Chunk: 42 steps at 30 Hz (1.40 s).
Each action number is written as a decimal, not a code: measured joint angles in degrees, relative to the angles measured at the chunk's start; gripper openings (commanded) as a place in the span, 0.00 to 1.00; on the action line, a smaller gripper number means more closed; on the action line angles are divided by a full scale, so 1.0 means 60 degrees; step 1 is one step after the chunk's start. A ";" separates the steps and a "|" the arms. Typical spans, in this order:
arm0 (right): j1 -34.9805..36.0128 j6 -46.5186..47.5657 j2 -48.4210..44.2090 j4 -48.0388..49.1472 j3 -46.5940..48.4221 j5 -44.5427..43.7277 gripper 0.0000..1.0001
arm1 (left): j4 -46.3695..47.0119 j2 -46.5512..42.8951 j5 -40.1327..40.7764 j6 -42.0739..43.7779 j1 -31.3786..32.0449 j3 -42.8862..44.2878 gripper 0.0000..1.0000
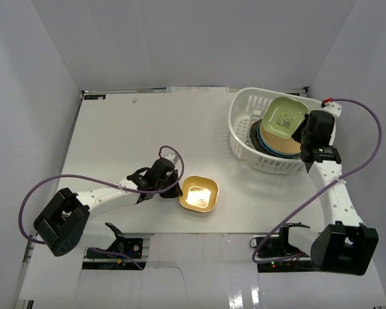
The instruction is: Place the plates into the plastic bin on the countertop
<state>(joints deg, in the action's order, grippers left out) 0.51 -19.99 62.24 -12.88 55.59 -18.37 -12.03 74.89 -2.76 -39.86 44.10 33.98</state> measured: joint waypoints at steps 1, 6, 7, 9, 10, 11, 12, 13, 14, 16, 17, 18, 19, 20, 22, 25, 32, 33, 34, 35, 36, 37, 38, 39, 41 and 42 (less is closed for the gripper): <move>-0.0353 -0.0066 0.0248 0.0066 -0.0197 0.0251 0.08 | -0.0004 0.0004 0.0106 0.0069 0.0000 0.0051 0.00; -0.1494 -0.0368 0.1024 0.0186 -0.0951 0.1475 0.13 | -0.0226 -0.0102 0.0433 0.0175 -0.0007 0.0102 0.00; -0.1610 -0.0448 0.1137 0.0193 -0.0991 0.1643 0.17 | -0.0266 -0.0178 0.0463 0.0175 -0.0007 0.0106 0.00; -0.1745 -0.0590 0.1395 0.0397 -0.0994 0.2033 0.39 | -0.0404 -0.0397 0.0488 0.0175 -0.0007 0.0171 0.00; -0.1759 -0.0674 0.1504 0.0521 -0.0994 0.2226 0.45 | -0.0503 -0.0510 0.0488 0.0175 -0.0007 0.0273 0.00; -0.1763 -0.0710 0.1581 0.0616 -0.0991 0.2455 0.55 | -0.0619 -0.0608 0.0488 0.0175 -0.0007 0.0448 0.00; -0.1763 -0.0772 0.1610 0.0667 -0.0994 0.2648 0.80 | -0.0729 -0.0696 0.0444 0.0178 -0.0007 0.0707 0.00; -0.1763 -0.0834 0.1596 0.0692 -0.0994 0.2860 0.89 | -0.0783 -0.0758 0.0397 0.0178 -0.0007 0.0973 0.00; -0.1763 -0.0878 0.1541 0.0729 -0.0994 0.3016 0.99 | -0.0820 -0.0812 0.0346 0.0178 -0.0007 0.1341 0.00; -0.1756 -0.0885 0.1235 0.0750 -0.0998 0.3359 0.91 | -0.0849 -0.0805 0.0233 0.0211 -0.0007 0.2197 0.00; -0.1756 -0.0900 0.0958 0.0750 -0.1002 0.3530 0.91 | -0.0834 -0.0776 0.0186 0.0244 -0.0007 0.2645 0.00; -0.1756 -0.0943 0.0623 0.0765 -0.0998 0.3676 0.91 | -0.0849 -0.0703 0.0142 0.0266 -0.0007 0.3162 0.00; -0.1756 -0.1020 0.0240 0.0787 -0.0998 0.3832 0.91 | -0.0801 -0.0579 0.0102 0.0295 -0.0004 0.3676 0.00; -0.1756 -0.1093 -0.0127 0.0809 -0.0998 0.3978 0.91 | -0.0794 -0.0397 0.0073 0.0328 0.0000 0.4258 0.00; -0.1752 -0.1275 -0.0991 0.0885 -0.0991 0.4288 0.94 | -0.0645 0.0124 0.0051 0.0397 0.0022 0.5322 0.00; -0.1752 -0.1588 -0.2248 0.0943 -0.0834 0.4721 0.91 | -0.0576 0.1191 0.0051 0.0517 0.0058 0.6885 0.00; -0.1752 -0.2138 -0.3595 0.0871 0.0321 0.6029 0.08 | -0.0630 0.4903 0.0044 0.0601 0.0222 1.0790 0.00; -0.1752 -0.2182 -0.3723 0.0896 0.0423 0.6215 0.08 | -0.0674 0.5614 0.0040 0.0586 0.0273 1.1519 0.00; -0.1752 -0.2233 -0.3883 0.0900 0.0463 0.6390 0.08 | -0.0769 0.6124 0.0047 0.0576 0.0313 1.2058 0.00; -0.1752 -0.2306 -0.4091 0.0882 0.0459 0.6568 0.08 | -0.0790 0.6652 0.0062 0.0550 0.0357 1.2615 0.00; -0.1734 -0.2357 -0.4262 0.0841 0.0459 0.6703 0.08 | -0.0809 0.7096 0.0076 0.0506 0.0390 1.3063 0.00; -0.1683 -0.2375 -0.4426 0.0834 0.0459 0.6845 0.08 | -0.0903 0.7606 0.0087 0.0448 0.0430 1.3657 0.00; -0.1617 -0.2393 -0.4572 0.0823 0.0459 0.6994 0.08 | -0.0922 0.8065 0.0102 0.0390 0.0470 1.4178 0.00; -0.1519 -0.2397 -0.4663 0.0812 0.0459 0.7118 0.08 | -0.0947 0.8553 0.0106 0.0302 0.0510 1.4746 0.00; -0.1297 -0.2397 -0.4794 0.0787 0.0386 0.7278 0.08 | -0.1002 0.9530 0.0124 0.0186 0.0594 1.6014 0.00; -0.1184 -0.2393 -0.4852 0.0761 0.0284 0.7322 0.08 | -0.0987 0.9981 0.0164 0.0117 0.0641 1.6604 0.00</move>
<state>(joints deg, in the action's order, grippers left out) -6.59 -34.35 33.12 -8.32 57.30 25.56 -17.96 134.78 -1.78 -39.16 47.94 133.60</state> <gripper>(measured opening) 0.078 0.009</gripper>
